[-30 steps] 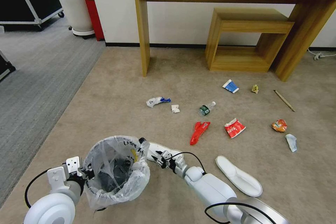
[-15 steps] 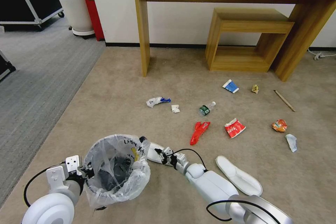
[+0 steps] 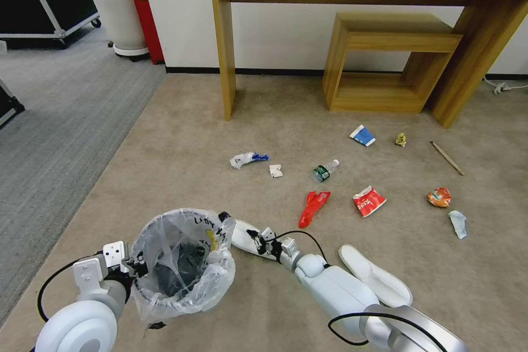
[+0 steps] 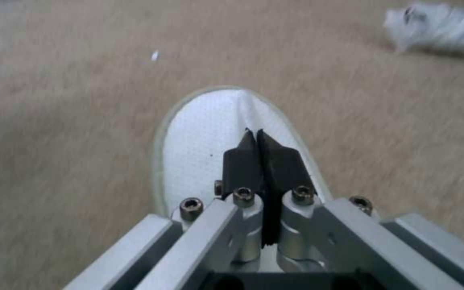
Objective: Pick up the trash bin and place the garbage on the floor into it.
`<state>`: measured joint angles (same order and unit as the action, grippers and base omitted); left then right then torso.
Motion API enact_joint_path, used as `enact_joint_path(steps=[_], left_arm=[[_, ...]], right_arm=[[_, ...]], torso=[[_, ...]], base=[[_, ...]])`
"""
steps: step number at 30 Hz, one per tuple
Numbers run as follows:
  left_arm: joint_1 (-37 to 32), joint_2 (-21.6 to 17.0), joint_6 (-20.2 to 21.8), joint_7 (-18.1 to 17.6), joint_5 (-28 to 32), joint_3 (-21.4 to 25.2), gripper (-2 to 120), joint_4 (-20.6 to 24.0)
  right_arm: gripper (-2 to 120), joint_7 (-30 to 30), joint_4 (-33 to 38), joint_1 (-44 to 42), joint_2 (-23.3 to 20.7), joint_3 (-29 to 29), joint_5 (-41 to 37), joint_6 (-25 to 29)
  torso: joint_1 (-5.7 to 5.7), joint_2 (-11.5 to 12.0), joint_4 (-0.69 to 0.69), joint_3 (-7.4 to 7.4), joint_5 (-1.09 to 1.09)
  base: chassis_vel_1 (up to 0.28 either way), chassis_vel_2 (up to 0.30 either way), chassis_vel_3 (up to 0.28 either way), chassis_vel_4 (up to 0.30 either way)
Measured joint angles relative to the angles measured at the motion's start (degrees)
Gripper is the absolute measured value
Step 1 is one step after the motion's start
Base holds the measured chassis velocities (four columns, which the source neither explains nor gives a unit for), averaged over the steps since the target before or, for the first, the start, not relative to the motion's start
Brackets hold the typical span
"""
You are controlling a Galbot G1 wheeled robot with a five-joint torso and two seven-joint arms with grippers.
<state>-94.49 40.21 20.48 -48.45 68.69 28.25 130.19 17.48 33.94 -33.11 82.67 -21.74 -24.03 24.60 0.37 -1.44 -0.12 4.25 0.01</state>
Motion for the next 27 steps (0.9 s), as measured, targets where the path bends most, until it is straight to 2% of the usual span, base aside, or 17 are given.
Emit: enact_joint_path(steps=[3, 6, 11, 15, 17, 23, 27], left_arm=[[0.05, -0.22, 0.00, 0.01, 0.43, -0.07, 0, 0.02], [0.29, -1.00, 0.00, -0.08, 1.81, 0.10, 0, 0.69], [0.31, -1.65, -0.05, -0.22, 2.89, 0.65, 0, 1.39], [0.51, -2.19, -0.09, -0.32, 3.97, 1.06, 0, 1.99], [0.68, -2.44, -0.11, -0.34, 4.63, 1.26, 0, 2.32], [0.85, -2.60, -0.04, -0.43, 5.30, 1.25, 0, 2.46], [1.12, -2.92, 0.39, 0.13, 7.12, 1.30, 0, 2.68]], right_arm=[[0, -0.08, 3.01, -0.01, -1.17, 0.50, -0.48, -0.68], [0, -1.35, 10.76, -0.21, -4.41, 0.88, -3.12, -2.81], [0, -2.27, 17.80, -0.35, -7.45, 1.91, -3.94, -3.93], [0, -2.91, 23.02, -0.58, -10.50, 3.54, -4.67, -4.42], [0, -3.40, 27.75, -0.96, -13.40, 5.42, -5.50, -4.85], [0, -3.59, 34.94, -1.22, -17.46, 8.45, -6.71, -5.11], [0, -4.56, 43.93, 0.30, -20.51, 10.54, -10.66, -5.94]], torso=[[0.00, 0.00, 0.00, 0.00, 0.00], [0.00, 0.00, -0.01, 0.00, 0.00], [0.00, 0.00, 0.00, 0.00, 0.00], [0.00, 0.00, -0.01, 0.00, 0.01], [0.00, 0.00, 0.00, 0.00, 0.02], [0.00, 0.00, -0.02, 0.00, 0.01], [0.00, 0.00, 0.00, 0.00, -0.01]], base=[[0.000, 0.000, 0.000, 0.000], [0.000, 0.000, 0.000, 0.000], [0.000, 0.000, 0.000, 0.000], [0.000, 0.000, 0.000, 0.000], [0.000, 0.000, 0.000, 0.000], [0.000, 0.000, 0.000, 0.000], [0.000, 0.000, 0.000, 0.000]])
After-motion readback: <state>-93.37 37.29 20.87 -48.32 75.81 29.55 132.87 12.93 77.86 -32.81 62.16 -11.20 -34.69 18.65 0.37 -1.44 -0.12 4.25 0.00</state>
